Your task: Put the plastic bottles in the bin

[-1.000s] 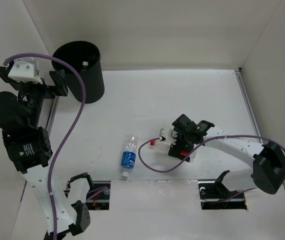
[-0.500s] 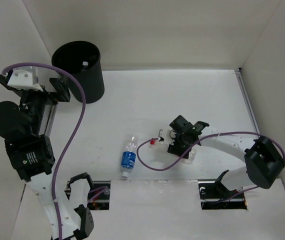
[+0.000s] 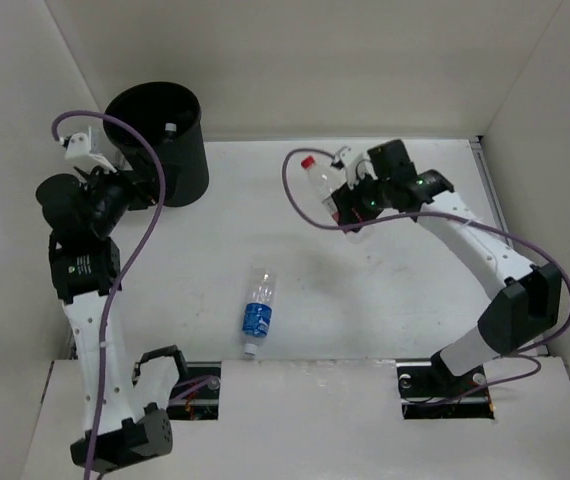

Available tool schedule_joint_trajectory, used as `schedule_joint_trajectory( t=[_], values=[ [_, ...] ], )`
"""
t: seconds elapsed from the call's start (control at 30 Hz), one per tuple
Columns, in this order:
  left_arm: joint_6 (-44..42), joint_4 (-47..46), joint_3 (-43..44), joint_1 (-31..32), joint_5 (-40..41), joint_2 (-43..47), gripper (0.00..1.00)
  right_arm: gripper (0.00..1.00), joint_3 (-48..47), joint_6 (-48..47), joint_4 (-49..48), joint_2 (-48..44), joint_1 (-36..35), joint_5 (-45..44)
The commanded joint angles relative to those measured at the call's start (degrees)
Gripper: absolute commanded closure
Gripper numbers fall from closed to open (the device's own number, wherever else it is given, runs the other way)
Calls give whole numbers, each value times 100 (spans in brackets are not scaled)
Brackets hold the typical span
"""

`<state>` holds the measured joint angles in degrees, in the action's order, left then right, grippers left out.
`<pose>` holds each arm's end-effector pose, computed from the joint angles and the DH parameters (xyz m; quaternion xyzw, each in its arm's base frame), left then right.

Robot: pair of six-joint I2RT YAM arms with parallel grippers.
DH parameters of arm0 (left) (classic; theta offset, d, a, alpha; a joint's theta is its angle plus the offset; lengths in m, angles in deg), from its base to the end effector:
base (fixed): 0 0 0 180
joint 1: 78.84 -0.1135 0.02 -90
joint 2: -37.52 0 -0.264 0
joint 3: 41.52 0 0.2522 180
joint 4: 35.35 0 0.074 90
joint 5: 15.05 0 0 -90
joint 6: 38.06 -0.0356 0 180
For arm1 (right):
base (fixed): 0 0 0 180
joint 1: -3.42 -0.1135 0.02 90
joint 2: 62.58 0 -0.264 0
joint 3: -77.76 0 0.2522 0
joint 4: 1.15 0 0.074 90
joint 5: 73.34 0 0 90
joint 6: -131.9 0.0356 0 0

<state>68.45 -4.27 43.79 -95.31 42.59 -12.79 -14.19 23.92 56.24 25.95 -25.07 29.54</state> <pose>0.1606 0.0276 0.4684 0.0092 0.6863 -0.1904 0.7019 0.2853 0.1639 0.3045 -0.4047 0.8546 0.1344 0.2963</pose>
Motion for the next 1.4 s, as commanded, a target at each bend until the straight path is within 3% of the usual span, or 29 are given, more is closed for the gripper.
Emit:
schedule_joint_trajectory(
  t=[0.0,0.17,0.3,0.43,0.77,1.03,1.37],
  values=[
    [957,-991,-342,340,-1077,-233,0,100,-967,672,382,-292,216,1012],
    [2389,-2758,-607,1043,-2168,-769,0,100,-1856,1436,488,-284,612,2759],
    [3348,-3752,-310,1834,-2222,-1349,0,100,-2252,2130,479,-91,972,4623],
    [3937,-4578,367,2581,-2161,-1964,0,100,-2472,2571,356,94,1105,5399],
    [3965,-4905,1203,4014,-2152,-3257,0,100,-2833,2808,259,174,1183,5866],
    [3903,-4931,1124,4191,-2196,-3477,0,100,-2772,2931,119,-11,1588,5901],
    [3824,-5019,1256,4253,-2046,-3741,0,100,-2543,3002,40,-134,1140,5971]
  ],
)
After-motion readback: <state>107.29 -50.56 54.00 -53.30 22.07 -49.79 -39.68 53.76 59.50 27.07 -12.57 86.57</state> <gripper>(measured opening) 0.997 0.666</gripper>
